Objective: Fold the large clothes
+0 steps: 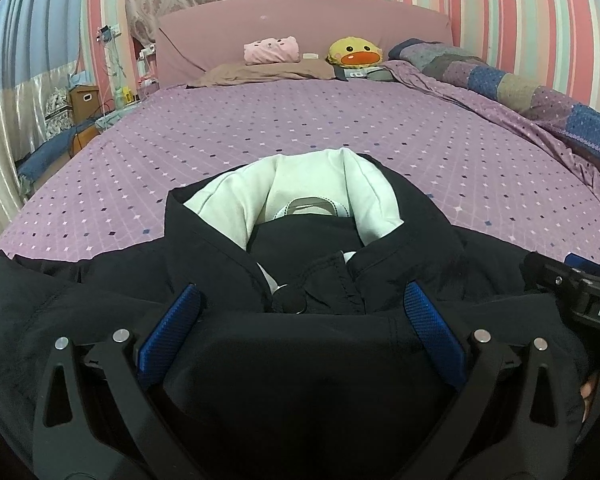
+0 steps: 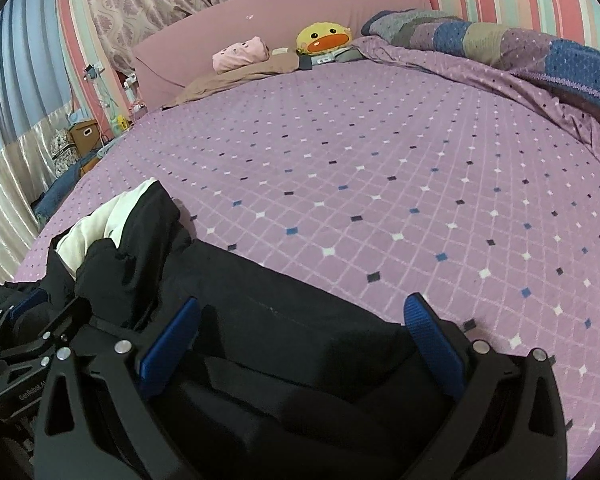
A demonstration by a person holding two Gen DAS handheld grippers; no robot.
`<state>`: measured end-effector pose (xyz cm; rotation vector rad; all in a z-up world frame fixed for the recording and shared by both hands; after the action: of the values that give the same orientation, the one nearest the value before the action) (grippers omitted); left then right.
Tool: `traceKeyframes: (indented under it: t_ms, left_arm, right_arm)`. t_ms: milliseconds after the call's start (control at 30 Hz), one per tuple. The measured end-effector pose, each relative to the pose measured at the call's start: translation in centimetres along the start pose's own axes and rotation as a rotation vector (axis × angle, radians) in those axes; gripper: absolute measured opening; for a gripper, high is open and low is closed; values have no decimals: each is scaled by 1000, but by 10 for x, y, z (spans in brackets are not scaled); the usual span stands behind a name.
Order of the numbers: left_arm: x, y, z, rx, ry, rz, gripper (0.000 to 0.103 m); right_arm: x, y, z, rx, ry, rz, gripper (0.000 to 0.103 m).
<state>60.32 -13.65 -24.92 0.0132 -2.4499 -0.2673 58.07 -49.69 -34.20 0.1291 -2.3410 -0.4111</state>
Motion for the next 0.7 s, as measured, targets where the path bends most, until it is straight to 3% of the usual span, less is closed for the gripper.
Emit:
traceKeyframes:
  t_ms: [233,367,500,600,700]
  left_arm:
    - [-3,-2,-2,-15,29,-18,100]
    - [26,15,1,-43,39,-64,100]
    - [97,69,17,-15,3,-3,100]
    - [133,107,49,-21,8,-31,100]
    - [166,149,102,-30,44,-110,100]
  right_arm:
    - [-9,-1,0,0,39,41,102]
    - [5,11,1,29,78,148,101]
    - [90,60,13,89,-3,106,101]
    - [141,80,50,118,34,167,101]
    - [169,87,99,106,115,194,101]
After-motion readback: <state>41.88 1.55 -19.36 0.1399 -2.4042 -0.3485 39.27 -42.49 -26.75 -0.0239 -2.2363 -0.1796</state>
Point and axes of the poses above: each gripper's, at about its wrist camera, not at the fingertips, and x roughly against the way its jaws point, y to its left, z to its underside, the point moved 5 cm from there along -x, roughly the way its jaws point, and after that the axes turned 11 degrees about -z, right-handed, at the moved point
